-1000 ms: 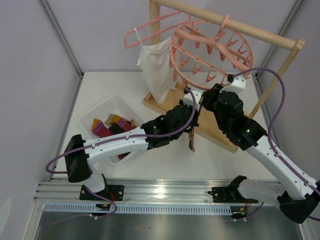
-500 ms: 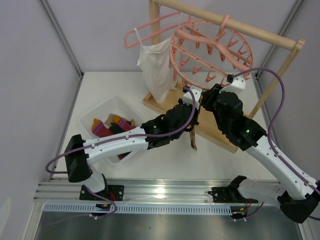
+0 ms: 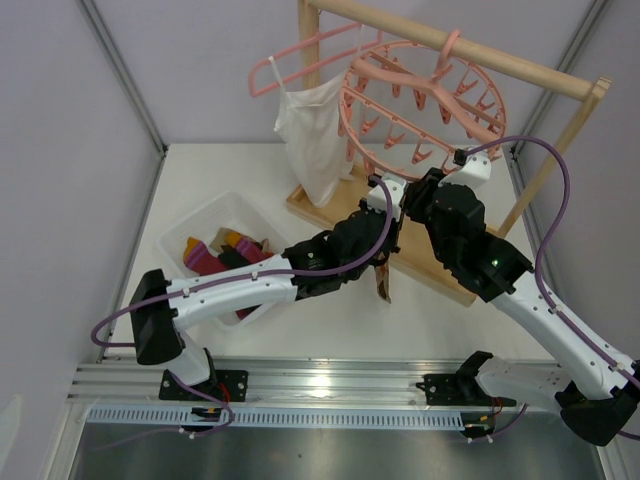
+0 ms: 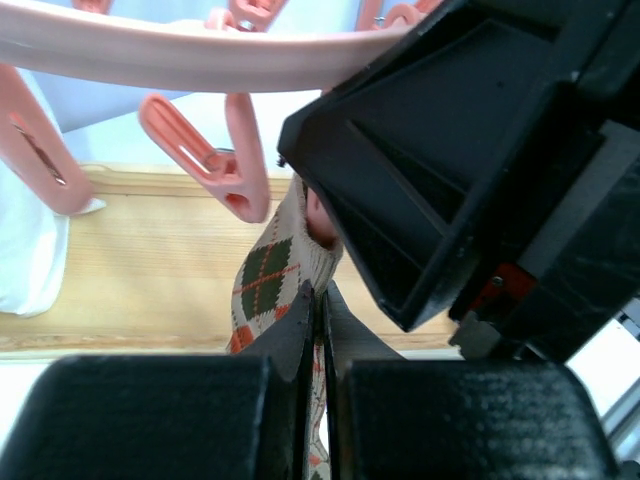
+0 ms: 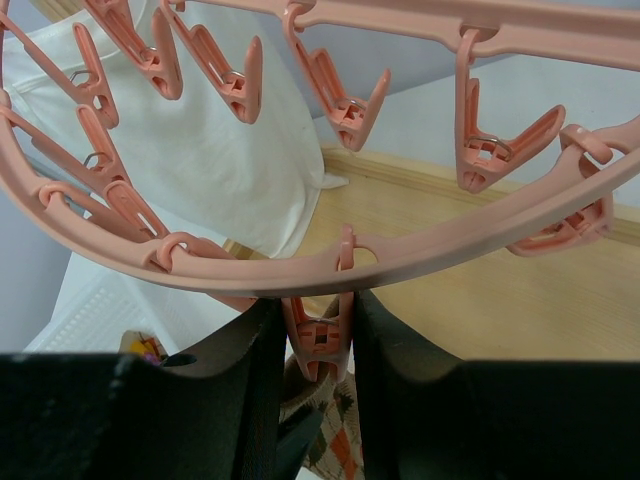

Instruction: Clip the socks to the hanger

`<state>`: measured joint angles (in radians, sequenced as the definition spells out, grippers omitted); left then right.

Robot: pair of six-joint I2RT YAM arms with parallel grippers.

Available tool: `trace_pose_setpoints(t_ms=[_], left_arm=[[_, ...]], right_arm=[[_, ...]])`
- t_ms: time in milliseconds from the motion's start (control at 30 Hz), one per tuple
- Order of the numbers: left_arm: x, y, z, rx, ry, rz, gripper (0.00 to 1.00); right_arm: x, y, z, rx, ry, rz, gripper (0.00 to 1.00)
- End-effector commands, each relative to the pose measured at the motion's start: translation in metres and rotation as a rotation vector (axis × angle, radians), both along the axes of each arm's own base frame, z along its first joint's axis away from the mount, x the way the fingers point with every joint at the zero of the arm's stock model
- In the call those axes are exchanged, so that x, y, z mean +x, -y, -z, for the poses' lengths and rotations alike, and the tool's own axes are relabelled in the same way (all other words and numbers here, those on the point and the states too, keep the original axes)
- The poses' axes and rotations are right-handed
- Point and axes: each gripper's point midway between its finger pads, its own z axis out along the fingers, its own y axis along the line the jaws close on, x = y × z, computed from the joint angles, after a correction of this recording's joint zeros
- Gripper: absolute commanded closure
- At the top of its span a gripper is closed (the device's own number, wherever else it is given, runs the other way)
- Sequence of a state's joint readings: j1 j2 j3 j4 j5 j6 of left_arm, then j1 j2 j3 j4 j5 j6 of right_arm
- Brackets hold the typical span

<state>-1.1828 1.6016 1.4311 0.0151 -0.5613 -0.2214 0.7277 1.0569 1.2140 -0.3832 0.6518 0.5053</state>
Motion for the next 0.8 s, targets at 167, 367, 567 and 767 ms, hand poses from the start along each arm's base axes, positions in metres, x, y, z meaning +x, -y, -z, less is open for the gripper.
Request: trace_pose_setpoints(t_ms=[167,367,567,767], left_arm=[[-0.008,0.012,-0.030,-0.109,0.001,0.034,0.99],[-0.007,0.012,-0.035,-0.118,0.008,0.025,0.99],[-0.009,0.015,-0.041,-0.134,0.011,0.040,0.99],[-0.008,0.016,-0.043,-0.145,0.009,0.038,0.99]], right_arm=[[0.002,0.006,-0.013,0.070,0.040,0.060,1.00],[0.001,0.005,-0.013,0.075,0.038,0.054,1.00],[0.001,0.004,-0.012,0.076,0.038,0.051,1.00],[0.000,0.003,-0.011,0.080,0.035,0.043,1.00]])
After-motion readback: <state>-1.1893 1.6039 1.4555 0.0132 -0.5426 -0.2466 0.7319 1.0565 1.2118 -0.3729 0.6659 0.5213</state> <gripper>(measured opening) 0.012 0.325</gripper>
